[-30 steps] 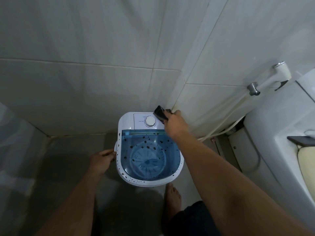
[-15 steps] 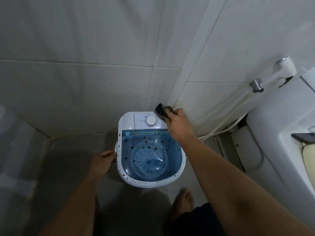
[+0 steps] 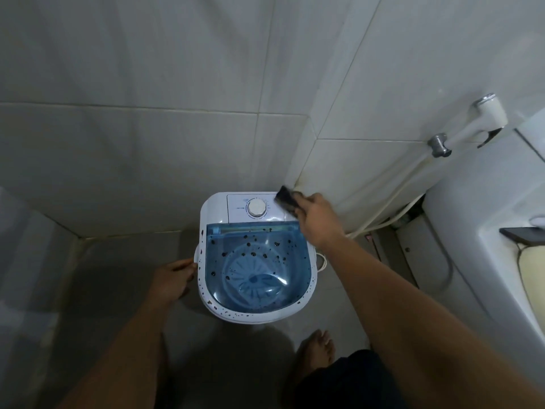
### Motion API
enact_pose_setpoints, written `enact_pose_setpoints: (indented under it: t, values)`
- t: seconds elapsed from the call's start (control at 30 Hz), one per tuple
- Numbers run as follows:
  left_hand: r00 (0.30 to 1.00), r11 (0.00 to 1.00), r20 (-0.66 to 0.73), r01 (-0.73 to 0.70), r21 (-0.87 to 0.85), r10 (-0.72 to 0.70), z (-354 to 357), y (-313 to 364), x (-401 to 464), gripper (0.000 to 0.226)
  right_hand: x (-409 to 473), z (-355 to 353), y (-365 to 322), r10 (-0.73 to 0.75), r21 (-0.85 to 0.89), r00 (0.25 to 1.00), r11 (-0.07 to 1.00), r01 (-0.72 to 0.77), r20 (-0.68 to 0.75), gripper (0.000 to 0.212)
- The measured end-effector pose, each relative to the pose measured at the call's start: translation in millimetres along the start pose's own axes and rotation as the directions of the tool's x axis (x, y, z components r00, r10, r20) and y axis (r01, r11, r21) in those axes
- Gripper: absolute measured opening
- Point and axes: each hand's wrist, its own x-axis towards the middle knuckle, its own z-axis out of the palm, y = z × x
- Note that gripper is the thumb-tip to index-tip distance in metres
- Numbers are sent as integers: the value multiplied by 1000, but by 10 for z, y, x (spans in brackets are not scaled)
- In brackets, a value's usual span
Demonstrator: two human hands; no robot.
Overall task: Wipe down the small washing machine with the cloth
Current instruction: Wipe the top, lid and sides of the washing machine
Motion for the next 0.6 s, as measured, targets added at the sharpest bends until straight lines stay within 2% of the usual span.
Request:
enact_pose_setpoints:
  t: [0.07, 0.13, 0.2, 0.27, 0.33, 0.47, 0.53, 0.6]
  values:
    - [1000, 1000, -7, -2, -18, 2, 7, -3, -9, 27, -261, 159, 62, -109, -38, 994, 993, 108, -24, 46]
    - [1000, 1000, -12, -1, -27, 0, 14, -4, -23, 25, -393, 239, 177, -63, -40, 995, 997, 60, -83, 44]
    - [1000, 1000, -6, 2, -28, -2, 16, 0, -29, 26, -320, 226, 285, 159, 13, 984, 987, -158, -75, 42]
    - [1000, 1000, -4, 1, -22, -1, 13, -1, -19, 27, -156, 127, 359, 385, 125, 923, 916, -382, -7, 41]
    - [1000, 1000, -7, 1, -14, -1, 7, -10, -6, 29, -20, 23, 348, 450, 224, 893, 873, -434, -23, 41]
    - [1000, 1000, 4, -7, -5, 7, -8, -37, 22, 31, 112, -132, 32, 245, 111, 967, 965, -237, -67, 44]
    - [1000, 1000, 3, -13, -6, 13, 6, -32, 17, 30, 108, -64, -39, 165, 39, 986, 985, -166, 28, 44]
    - [1000, 1000, 0, -13, -6, 13, 16, -23, 11, 29, 79, 21, -21, 187, 65, 978, 979, -193, 89, 44]
